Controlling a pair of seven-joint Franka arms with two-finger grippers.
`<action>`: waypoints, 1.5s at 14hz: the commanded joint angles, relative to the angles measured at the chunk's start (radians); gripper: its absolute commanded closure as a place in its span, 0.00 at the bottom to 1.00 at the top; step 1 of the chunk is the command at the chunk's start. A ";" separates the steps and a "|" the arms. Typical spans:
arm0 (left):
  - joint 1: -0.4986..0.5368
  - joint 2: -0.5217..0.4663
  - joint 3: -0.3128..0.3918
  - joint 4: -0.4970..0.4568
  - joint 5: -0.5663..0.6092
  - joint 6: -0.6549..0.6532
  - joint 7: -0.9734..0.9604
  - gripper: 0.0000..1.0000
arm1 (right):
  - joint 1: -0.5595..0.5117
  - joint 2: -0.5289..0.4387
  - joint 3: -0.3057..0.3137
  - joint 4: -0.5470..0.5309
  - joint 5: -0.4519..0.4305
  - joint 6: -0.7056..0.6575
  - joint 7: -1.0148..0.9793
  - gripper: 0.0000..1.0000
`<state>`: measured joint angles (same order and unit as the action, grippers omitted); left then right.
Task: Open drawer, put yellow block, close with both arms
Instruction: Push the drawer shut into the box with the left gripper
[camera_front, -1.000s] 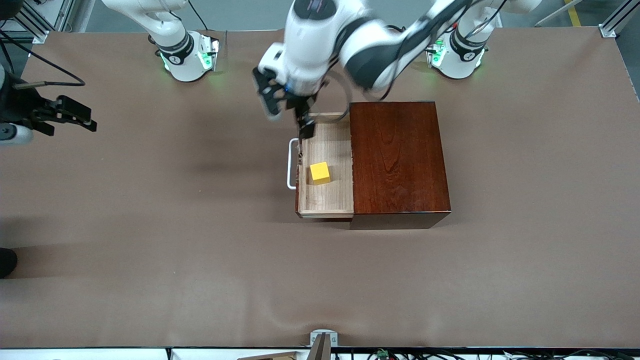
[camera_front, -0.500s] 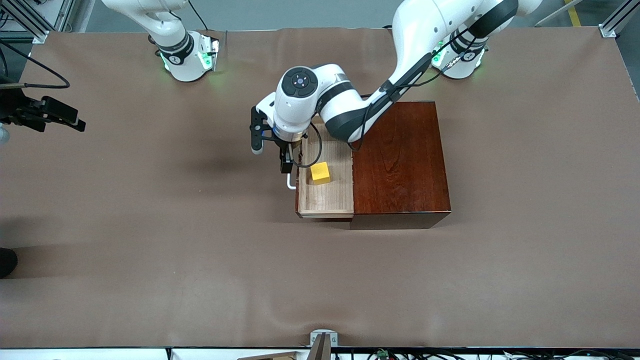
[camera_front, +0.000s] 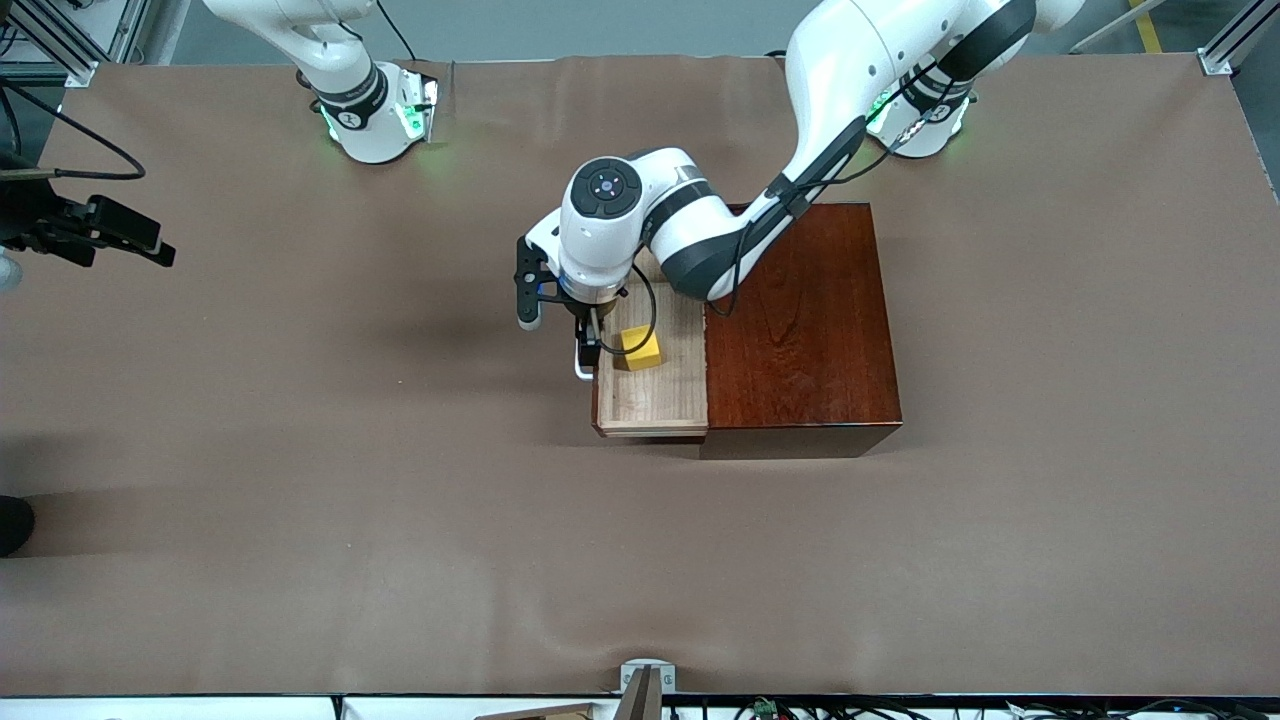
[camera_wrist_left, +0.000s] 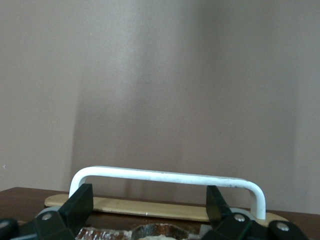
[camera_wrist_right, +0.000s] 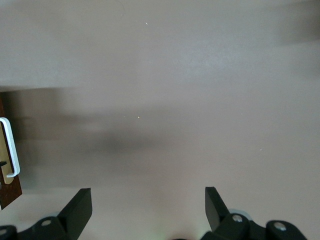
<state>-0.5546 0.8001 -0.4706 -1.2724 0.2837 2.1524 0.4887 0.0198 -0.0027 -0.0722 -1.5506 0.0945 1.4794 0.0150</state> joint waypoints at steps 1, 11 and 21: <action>-0.010 -0.010 0.030 0.024 0.025 -0.104 0.007 0.00 | -0.003 -0.013 0.005 0.012 -0.007 -0.002 0.008 0.00; -0.002 -0.073 0.038 0.027 0.112 -0.538 0.008 0.00 | 0.000 -0.011 0.005 0.010 -0.098 -0.011 0.023 0.00; -0.005 -0.084 0.038 0.030 0.167 -0.651 -0.010 0.00 | 0.005 -0.008 0.008 0.014 -0.079 -0.033 0.016 0.00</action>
<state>-0.5553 0.7478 -0.4362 -1.2221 0.4121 1.5425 0.5064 0.0234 -0.0027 -0.0676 -1.5406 0.0140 1.4594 0.0226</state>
